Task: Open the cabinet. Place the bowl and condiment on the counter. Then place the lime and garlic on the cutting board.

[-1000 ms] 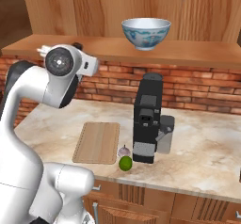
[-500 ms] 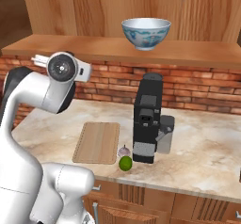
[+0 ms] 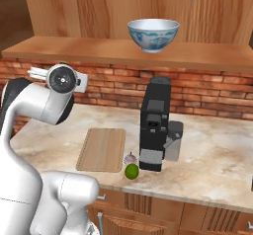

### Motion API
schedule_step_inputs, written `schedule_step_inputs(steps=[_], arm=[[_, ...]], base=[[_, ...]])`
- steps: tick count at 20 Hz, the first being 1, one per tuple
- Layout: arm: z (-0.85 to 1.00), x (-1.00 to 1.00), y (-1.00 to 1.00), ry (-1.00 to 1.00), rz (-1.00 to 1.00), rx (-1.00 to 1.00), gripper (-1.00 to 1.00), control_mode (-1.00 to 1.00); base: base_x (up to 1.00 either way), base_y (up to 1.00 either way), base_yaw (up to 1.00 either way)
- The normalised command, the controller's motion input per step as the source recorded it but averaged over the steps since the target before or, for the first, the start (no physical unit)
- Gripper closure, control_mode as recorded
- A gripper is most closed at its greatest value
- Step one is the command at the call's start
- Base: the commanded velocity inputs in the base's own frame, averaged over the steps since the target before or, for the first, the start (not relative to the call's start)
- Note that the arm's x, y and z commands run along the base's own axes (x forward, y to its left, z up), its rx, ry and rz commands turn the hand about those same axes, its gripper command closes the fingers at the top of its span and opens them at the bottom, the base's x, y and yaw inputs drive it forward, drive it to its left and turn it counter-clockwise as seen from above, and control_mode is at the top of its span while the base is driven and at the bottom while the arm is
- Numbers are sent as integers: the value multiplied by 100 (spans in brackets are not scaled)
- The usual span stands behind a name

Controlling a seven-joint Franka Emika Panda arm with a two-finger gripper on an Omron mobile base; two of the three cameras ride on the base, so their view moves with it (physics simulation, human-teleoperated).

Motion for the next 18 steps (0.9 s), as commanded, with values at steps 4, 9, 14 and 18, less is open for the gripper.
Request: schedule_step_inputs(steps=[4,9,14,18], arm=[[-33,12,24,0,8,0,100,-100],[-34,17,20,0,7,0,100,-100],[-37,26,19,0,5,-1,100,-100],[-38,29,18,0,3,-3,100,-100]], base=[[0,0,0],[0,0,0],[0,0,0],[0,0,0]])
